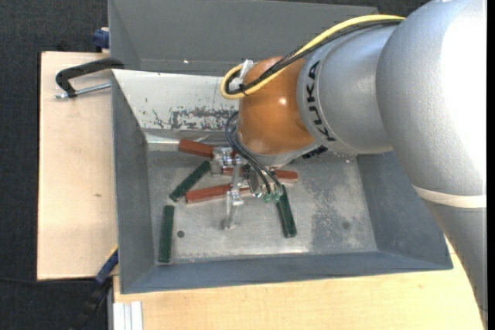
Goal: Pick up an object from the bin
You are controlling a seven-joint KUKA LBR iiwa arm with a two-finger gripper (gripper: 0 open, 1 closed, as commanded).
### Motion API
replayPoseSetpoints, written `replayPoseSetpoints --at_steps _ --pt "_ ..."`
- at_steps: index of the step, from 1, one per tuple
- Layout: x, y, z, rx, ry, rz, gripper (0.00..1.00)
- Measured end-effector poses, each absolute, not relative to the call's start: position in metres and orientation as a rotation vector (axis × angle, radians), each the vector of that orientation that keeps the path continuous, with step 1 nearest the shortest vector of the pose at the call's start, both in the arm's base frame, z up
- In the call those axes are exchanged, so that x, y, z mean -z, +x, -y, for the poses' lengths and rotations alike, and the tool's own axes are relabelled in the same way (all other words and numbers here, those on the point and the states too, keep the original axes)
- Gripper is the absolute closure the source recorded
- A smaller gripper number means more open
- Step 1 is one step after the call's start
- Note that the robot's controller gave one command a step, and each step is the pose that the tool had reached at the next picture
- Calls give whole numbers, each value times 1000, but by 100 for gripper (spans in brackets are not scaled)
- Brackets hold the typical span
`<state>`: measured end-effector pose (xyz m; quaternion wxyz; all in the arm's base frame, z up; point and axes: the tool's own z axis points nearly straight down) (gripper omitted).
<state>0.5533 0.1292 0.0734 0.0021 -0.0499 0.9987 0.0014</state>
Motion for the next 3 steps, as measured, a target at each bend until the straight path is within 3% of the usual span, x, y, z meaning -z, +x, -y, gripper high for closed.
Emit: replayPoseSetpoints --at_steps 1,2,3 --pt "-73 553 -129 -4 -157 -3134 100" --pt "-73 553 -129 -4 -157 -3134 100" --pt "-254 555 -142 -7 -135 -3125 100"
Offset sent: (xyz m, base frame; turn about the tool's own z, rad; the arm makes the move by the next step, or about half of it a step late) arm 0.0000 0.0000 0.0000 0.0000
